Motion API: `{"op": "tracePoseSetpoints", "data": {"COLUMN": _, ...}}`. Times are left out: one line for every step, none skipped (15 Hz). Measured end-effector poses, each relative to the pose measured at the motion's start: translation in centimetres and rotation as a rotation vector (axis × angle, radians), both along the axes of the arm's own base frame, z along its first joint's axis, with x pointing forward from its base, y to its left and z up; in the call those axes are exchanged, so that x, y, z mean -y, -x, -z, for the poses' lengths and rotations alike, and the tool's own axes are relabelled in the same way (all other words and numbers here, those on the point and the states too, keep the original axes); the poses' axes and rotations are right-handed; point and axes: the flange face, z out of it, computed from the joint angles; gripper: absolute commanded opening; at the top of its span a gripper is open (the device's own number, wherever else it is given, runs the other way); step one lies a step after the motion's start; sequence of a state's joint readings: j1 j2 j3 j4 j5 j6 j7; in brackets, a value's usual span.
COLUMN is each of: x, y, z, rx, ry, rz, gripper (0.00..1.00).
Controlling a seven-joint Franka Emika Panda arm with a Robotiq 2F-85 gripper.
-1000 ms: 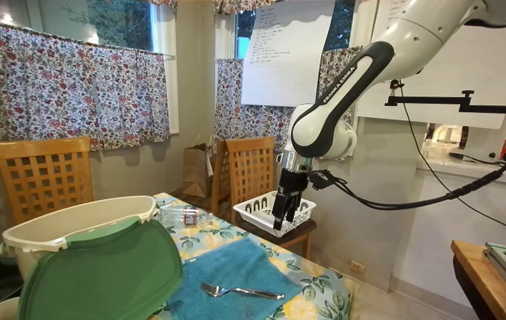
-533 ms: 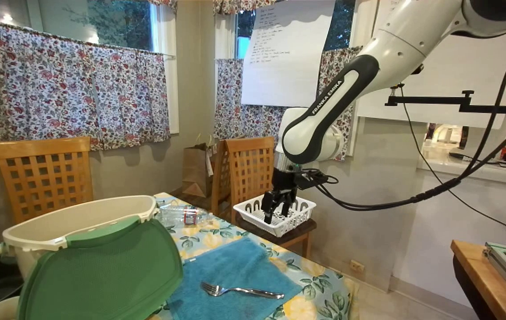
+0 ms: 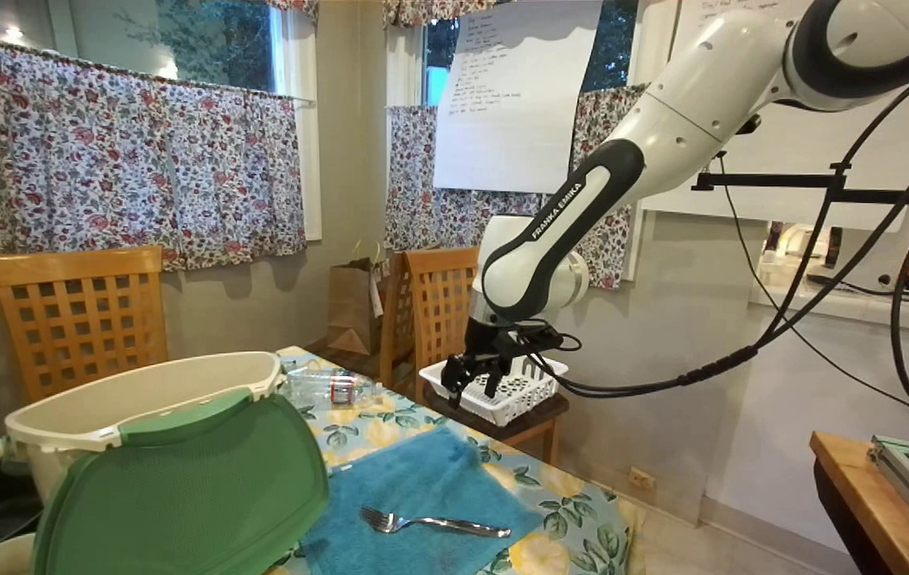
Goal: Use the blue towel to wrap the fork
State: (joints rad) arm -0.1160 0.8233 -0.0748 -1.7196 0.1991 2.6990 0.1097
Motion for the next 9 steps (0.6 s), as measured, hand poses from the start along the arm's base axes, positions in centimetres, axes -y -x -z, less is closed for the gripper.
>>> {"op": "tracePoseSetpoints", "data": {"x": -0.2, "y": -0.3, "z": 0.5, "rx": 0.003, "ry": -0.001, "rz": 0.012, "gripper": 1.00}}
{"op": "tracePoseSetpoints", "data": {"x": -0.5, "y": -0.7, "z": 0.9, "rx": 0.005, "ry": -0.002, "rz": 0.022, "gripper": 1.00}}
{"op": "tracePoseSetpoints", "data": {"x": -0.7, "y": -1.0, "z": 1.3, "rx": 0.009, "ry": -0.002, "rz": 0.034, "gripper": 1.00}}
{"op": "tracePoseSetpoints", "data": {"x": -0.8, "y": -1.3, "z": 1.7, "rx": 0.011, "ry": 0.000, "rz": 0.045, "gripper": 1.00}}
{"op": "tracePoseSetpoints", "data": {"x": -0.8, "y": -1.5, "z": 2.0, "rx": 0.013, "ry": 0.003, "rz": 0.058, "gripper": 1.00}}
{"op": "tracePoseSetpoints", "data": {"x": -0.8, "y": -1.8, "z": 2.3, "rx": 0.016, "ry": 0.007, "rz": 0.078, "gripper": 1.00}}
{"op": "tracePoseSetpoints", "data": {"x": -0.8, "y": -2.0, "z": 2.6, "rx": 0.017, "ry": 0.008, "rz": 0.100, "gripper": 1.00}}
{"op": "tracePoseSetpoints", "data": {"x": -0.8, "y": -2.2, "z": 2.9, "rx": 0.019, "ry": 0.008, "rz": 0.120, "gripper": 1.00}}
{"op": "tracePoseSetpoints", "data": {"x": -0.8, "y": -2.5, "z": 3.2, "rx": 0.026, "ry": 0.008, "rz": 0.140, "gripper": 1.00}}
